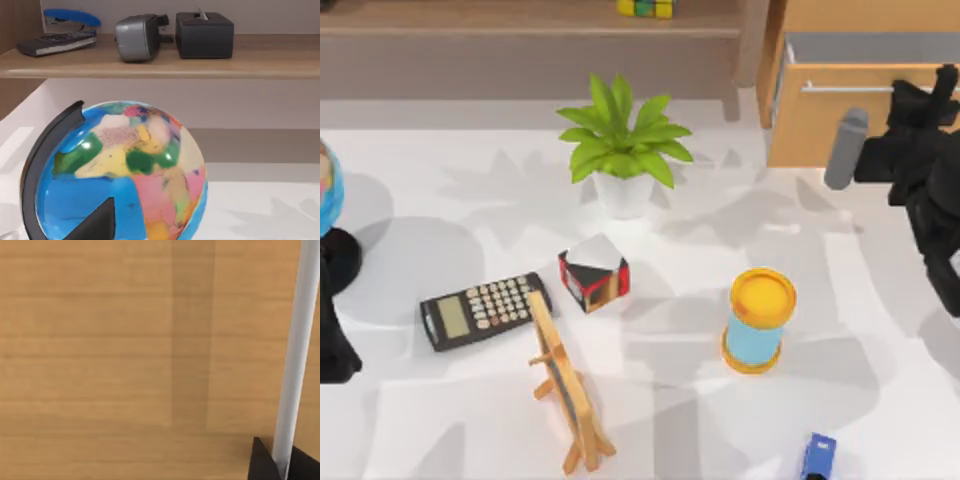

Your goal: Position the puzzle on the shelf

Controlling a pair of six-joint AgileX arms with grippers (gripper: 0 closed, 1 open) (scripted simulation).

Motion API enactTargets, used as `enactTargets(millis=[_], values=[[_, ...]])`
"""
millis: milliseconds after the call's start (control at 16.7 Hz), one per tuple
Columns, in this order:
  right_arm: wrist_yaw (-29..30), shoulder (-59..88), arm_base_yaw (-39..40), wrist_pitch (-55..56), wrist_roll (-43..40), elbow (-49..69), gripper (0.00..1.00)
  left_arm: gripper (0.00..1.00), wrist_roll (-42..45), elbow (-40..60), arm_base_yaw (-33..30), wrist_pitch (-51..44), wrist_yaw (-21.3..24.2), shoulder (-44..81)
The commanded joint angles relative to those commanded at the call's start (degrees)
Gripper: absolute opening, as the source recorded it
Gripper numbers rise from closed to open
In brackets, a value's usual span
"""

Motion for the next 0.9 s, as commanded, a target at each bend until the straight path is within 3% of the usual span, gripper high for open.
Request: enactTargets(millis=[900], values=[[-1.9,7.3,-2.0,-9.3,-0.1,16.7,0.00,1.00,0.0,0.0,0.0,0.0,0.0,0.0]])
